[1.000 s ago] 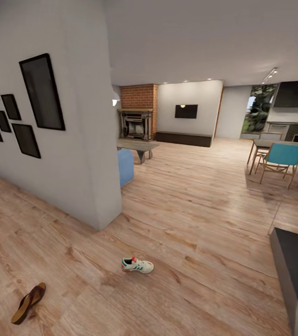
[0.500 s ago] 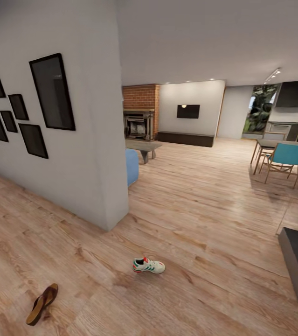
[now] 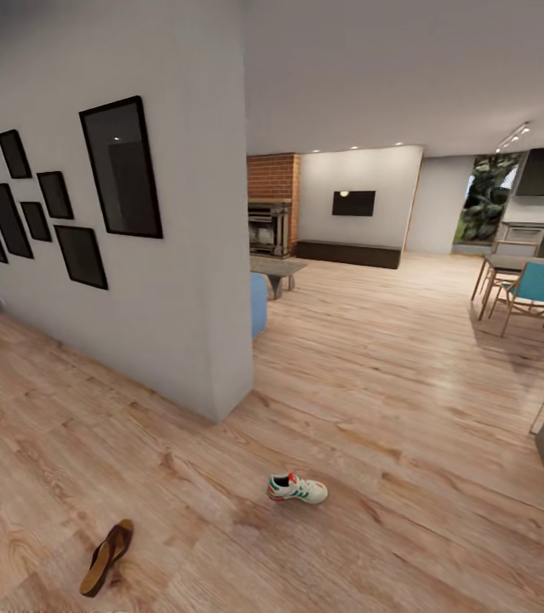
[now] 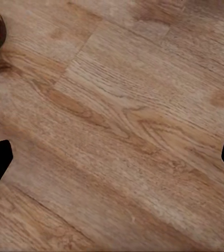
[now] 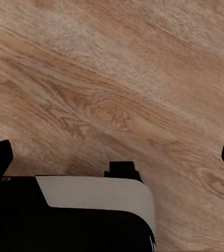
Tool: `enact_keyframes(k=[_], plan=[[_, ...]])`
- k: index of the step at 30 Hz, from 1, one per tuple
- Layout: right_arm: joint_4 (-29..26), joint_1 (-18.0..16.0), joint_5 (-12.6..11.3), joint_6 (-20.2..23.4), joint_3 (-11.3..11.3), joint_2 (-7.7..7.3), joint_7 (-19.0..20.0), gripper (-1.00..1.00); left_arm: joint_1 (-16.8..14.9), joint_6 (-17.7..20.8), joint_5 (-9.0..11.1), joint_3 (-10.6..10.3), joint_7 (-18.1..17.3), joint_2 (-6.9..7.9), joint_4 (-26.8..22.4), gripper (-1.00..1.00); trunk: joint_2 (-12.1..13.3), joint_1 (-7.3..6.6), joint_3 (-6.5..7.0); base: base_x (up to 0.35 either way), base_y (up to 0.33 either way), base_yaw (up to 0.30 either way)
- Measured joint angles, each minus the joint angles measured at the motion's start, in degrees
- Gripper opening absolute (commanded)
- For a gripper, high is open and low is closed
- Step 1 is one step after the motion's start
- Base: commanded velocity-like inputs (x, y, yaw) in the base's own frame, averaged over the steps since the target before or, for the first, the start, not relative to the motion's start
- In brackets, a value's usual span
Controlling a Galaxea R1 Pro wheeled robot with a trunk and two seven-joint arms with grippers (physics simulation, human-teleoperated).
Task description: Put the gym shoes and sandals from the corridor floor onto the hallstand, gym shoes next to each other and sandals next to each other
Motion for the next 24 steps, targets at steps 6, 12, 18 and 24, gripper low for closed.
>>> enact_keyframes(k=[6, 12, 18, 24], plan=[[0.0, 0.0, 0.0, 0.0, 0.0, 0.0, 0.0, 1.0, 0.0, 0.0, 0.0, 0.0, 0.0, 0.06, 0.0, 1.0, 0.0, 0.0, -0.11, 0.095, 0.309, 0.272], [0.0, 0.0, 0.0, 0.0, 0.0, 0.0, 0.0, 1.0, 0.0, 0.0, 0.0, 0.0, 0.0, 0.07, 0.0, 1.0, 0.0, 0.0, -0.23, 0.098, 0.309, 0.282], [0.0, 0.0, 0.0, 0.0, 0.0, 0.0, 0.0, 1.0, 0.0, 0.0, 0.0, 0.0, 0.0, 0.08, -0.1, 1.0, 0.0, 0.0, -0.35, 0.093, 0.274, 0.283], [-0.1, 0.0, 0.0, 0.0, 0.0, 0.0, 0.0, 1.0, 0.0, 0.0, 0.0, 0.0, 0.0, 0.09, -1.1, 1.0, 0.0, 0.01, -0.47, 0.029, 0.073, 0.282]])
